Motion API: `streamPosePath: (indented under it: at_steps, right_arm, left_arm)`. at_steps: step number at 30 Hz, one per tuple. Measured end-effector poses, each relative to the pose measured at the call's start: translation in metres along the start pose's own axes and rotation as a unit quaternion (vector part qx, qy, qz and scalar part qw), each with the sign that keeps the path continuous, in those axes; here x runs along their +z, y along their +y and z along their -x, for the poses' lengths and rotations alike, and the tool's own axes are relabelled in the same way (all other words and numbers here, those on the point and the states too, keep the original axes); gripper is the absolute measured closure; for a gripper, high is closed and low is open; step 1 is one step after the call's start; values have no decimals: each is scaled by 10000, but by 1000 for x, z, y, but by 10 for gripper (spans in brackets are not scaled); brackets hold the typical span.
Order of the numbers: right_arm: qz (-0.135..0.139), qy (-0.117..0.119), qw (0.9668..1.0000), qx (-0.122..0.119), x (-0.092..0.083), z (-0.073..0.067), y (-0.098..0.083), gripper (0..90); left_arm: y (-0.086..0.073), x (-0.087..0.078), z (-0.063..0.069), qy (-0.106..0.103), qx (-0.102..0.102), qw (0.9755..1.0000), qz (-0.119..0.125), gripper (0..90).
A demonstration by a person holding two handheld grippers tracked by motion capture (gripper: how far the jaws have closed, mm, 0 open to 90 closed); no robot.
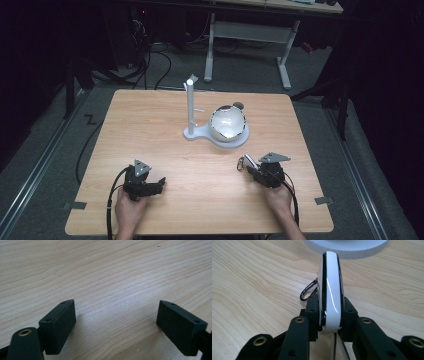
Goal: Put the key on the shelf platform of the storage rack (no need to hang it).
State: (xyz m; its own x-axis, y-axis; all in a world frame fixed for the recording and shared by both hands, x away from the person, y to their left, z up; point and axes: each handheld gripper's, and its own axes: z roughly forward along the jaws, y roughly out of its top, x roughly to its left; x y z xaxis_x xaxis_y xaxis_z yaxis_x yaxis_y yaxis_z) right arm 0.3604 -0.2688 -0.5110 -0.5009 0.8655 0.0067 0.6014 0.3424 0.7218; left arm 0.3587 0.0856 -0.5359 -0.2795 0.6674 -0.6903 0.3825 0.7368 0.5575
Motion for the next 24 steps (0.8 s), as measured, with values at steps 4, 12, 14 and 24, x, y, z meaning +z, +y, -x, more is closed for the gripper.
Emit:
streamPosePath:
  at_steps: [4,12,14,24]
  right_arm:
    - [147,-1,9999,-65,-15,2,3,740]
    - [358,-54,9993,-69,-34,6,5,739]
    - [399,-44,9992,-56,-38,8,6,739]
    - [552,-3,9985,-46,-53,11,15,738]
  left_arm:
    - [0,0,0,0,1,10000,0,161]
    - [0,0,0,4,-6,10000,3,161]
    - [0,0,0,-1,5,10000,1,161]
    - [0,0,0,4,-6,10000,2,161]
